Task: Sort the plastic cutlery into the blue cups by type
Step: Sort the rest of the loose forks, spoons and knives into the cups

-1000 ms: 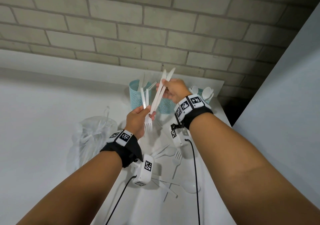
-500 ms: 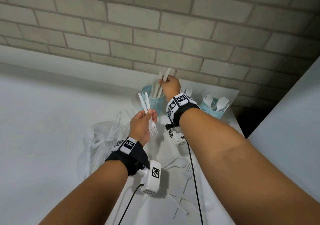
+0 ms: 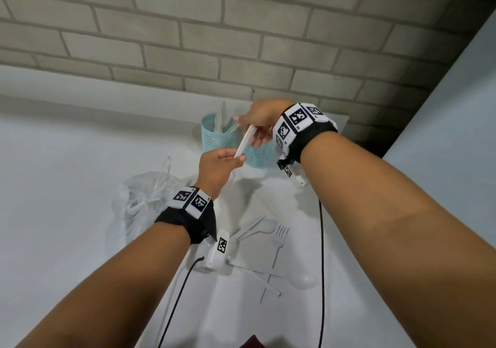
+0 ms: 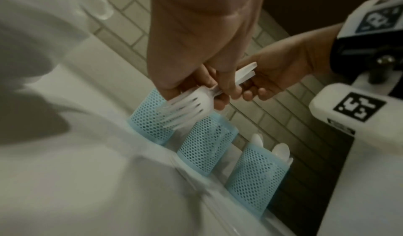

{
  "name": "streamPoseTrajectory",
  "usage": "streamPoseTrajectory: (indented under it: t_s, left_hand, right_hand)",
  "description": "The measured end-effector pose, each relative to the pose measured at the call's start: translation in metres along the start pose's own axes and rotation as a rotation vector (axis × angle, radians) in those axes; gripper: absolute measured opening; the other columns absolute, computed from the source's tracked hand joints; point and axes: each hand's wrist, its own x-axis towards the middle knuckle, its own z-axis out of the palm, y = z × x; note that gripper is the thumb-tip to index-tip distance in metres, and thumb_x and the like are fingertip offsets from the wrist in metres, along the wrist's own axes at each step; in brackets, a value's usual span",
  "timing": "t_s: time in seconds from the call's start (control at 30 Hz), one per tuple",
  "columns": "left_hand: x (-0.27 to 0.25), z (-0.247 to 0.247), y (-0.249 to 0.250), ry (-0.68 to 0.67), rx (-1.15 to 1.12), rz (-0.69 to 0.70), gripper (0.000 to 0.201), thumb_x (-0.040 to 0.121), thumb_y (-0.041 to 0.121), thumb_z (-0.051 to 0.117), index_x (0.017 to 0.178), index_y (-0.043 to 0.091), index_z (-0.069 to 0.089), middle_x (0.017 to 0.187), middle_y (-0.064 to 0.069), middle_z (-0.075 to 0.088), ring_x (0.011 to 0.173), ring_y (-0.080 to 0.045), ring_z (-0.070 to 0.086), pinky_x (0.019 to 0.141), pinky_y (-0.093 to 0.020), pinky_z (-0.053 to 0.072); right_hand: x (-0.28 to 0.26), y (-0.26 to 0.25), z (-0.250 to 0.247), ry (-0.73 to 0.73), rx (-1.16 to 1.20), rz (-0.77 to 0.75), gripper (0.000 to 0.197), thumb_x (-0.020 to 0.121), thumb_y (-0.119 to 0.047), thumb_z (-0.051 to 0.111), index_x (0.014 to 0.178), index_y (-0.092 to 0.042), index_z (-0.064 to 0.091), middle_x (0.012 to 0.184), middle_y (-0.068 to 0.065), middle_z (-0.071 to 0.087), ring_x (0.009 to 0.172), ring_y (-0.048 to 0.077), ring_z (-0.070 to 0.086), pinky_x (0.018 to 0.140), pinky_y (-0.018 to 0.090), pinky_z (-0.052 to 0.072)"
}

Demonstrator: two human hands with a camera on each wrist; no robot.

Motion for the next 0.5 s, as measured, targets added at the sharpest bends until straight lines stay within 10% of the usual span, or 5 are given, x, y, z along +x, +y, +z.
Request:
streamPoseTrajectory:
  t_s: [0.07,0.2,0.33,0.5]
  left_hand:
    - [-0.003,0.005,0.000,-0.049,0.092,0.040,0.018,0.076,0.003,0.074,0.094,0.004,0.071,0.069,0.005,0.066,0.050,0.007,0.057,0.056,-0.007,0.047]
    - [-0.006,0.014,0.000,-0.110,0.214,0.103,0.017,0.072,0.006,0.078,0.089,0.007,0.074,0.052,0.017,0.063,0.048,0.008,0.053,0.060,-0.013,0.042]
    - [-0.008,0.018,-0.001,-0.145,0.301,0.144,0.017,0.069,0.012,0.081,0.083,0.010,0.071,0.065,0.008,0.061,0.059,-0.003,0.053,0.064,-0.015,0.041]
    - [-0.004,0.005,-0.006,-0.226,0.460,0.121,0.021,0.071,0.025,0.081,0.084,0.010,0.073,0.072,-0.001,0.066,0.064,-0.008,0.056,0.067,-0.015,0.044]
  right_hand:
    - [-0.006,0.012,-0.002,-0.178,0.029,0.105,0.045,0.096,-0.035,0.048,0.093,0.008,0.062,0.067,0.014,0.069,0.049,0.017,0.067,0.043,0.020,0.051]
    - [-0.006,0.035,-0.001,-0.087,0.099,0.123,0.011,0.082,-0.016,0.070,0.083,-0.006,0.064,0.079,0.008,0.068,0.056,0.015,0.070,0.050,0.024,0.054]
    - [-0.011,0.043,-0.002,-0.404,0.052,0.297,0.020,0.089,-0.027,0.061,0.088,-0.007,0.065,0.056,-0.002,0.062,0.041,0.002,0.054,0.040,0.014,0.045]
    - [-0.024,0.079,0.006,-0.443,0.261,0.272,0.015,0.091,-0.019,0.055,0.087,-0.005,0.060,0.054,-0.003,0.064,0.041,0.000,0.056,0.037,0.009,0.043]
